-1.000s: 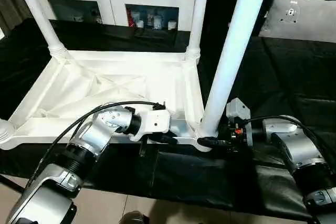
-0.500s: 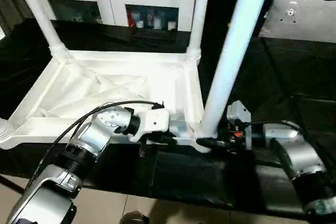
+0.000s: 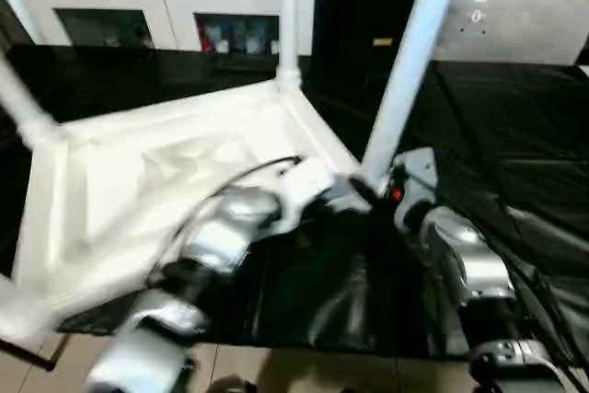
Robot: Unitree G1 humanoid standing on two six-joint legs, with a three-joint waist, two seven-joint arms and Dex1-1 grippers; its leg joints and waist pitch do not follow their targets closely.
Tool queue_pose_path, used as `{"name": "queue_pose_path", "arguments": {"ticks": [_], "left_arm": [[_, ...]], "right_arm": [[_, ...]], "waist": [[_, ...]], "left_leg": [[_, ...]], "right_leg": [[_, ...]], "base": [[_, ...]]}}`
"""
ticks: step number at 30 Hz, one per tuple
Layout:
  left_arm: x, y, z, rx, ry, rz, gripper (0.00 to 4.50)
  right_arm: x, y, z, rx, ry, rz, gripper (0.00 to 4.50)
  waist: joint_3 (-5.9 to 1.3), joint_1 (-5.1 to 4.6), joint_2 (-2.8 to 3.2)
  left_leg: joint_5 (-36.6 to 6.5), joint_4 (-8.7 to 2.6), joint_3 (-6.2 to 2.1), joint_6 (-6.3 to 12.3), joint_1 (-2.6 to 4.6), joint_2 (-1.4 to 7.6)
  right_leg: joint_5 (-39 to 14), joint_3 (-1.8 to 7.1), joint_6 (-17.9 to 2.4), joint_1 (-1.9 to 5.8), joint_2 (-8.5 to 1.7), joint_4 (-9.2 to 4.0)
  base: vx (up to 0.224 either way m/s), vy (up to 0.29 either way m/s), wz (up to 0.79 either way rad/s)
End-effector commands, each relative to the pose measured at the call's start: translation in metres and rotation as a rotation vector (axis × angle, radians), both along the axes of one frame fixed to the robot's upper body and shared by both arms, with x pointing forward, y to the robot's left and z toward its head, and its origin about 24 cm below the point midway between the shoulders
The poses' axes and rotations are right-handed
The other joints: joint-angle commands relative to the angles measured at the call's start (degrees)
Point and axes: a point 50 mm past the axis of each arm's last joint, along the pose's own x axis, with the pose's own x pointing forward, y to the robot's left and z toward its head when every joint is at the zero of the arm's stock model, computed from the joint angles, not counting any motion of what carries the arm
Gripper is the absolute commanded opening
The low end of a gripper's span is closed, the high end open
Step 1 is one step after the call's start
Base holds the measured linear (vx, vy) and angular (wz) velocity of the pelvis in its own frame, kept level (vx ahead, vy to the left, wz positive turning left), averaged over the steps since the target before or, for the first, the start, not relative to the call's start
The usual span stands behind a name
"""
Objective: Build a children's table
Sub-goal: Rotate leg to tighten
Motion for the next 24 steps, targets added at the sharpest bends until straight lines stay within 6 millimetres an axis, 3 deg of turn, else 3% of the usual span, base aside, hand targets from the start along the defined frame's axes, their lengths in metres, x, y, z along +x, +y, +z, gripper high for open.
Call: {"name": "queue_pose_path", "arguments": {"ticks": [1,4,9,10,13,18,24], "left_arm": [[0.002,-0.017,0.006,-0.015,-0.049,0.058,0.0],[-0.002,-0.019,0.005,-0.02,-0.035,0.052,0.0],[-0.003,-0.015,0.005,-0.016,-0.037,0.012,0.0],[-0.004,-0.012,0.004,-0.013,-0.039,0.001,0.0],[-0.004,-0.004,0.001,0.015,-0.046,-0.03,0.0],[-0.006,0.013,-0.005,0.056,-0.044,-0.1,0.0],[-0.014,0.032,-0.01,0.112,-0.035,-0.247,0.0]], "right_arm": [[-0.012,0.049,-0.008,0.041,0.028,0.215,2.7],[-0.01,0.046,-0.007,0.055,0.013,0.183,3.4],[-0.011,0.04,-0.004,0.058,-0.013,0.211,3.75],[-0.012,0.035,-0.003,0.045,-0.027,0.215,3.91],[-0.013,0.021,0.001,0.017,-0.067,0.239,4.2],[-0.017,-0.006,0.01,-0.023,-0.113,0.32,4.47],[-0.022,-0.034,0.024,-0.076,-0.125,0.484,4.47]], "waist": [[-3.77,0.18,-0.71],[-3.67,0.3,-0.62],[-3.46,0.15,-0.52],[-3.49,0.16,-0.26],[-3.78,0.29,-0.25],[-4.15,0.32,-0.22],[-3.95,0.39,-0.3]], "left_leg": [[-9.77,-3.9,-1.51,3.46,0.29,3.39],[-9.3,-3.91,-1.5,4.57,0.24,3.39],[-12.4,-4.26,-1.65,3.75,0.34,3.57],[-12.71,-4.28,-1.68,3.54,0.37,3.58],[-11.34,-4.13,-1.72,3.87,0.25,3.61],[-8.22,-3.62,-1.56,5.97,0.06,3.58],[-10.2,-3.55,-1.42,6.32,0.13,3.66]], "right_leg": [[-11.78,3.02,-11.26,2.64,-4.78,-4.79],[-10.67,2.9,-12.11,2.79,-4.81,-4.71],[-15.22,2.88,-11.14,2.68,-4.82,-5.21],[-15.17,2.91,-11.03,2.61,-4.82,-5.26],[-11.98,2.91,-11.49,2.91,-4.89,-4.96],[-5.76,2.79,-13.42,3.28,-4.93,-4.25],[-10.57,2.67,-13.31,3.19,-4.91,-4.7]], "base": [[0.0,0.0,0.0],[0.0,0.0,0.0],[0.0,0.0,0.0],[0.0,0.0,0.0],[0.0,0.0,0.0],[0.0,0.0,0.0],[0.0,0.0,0.0]]}}
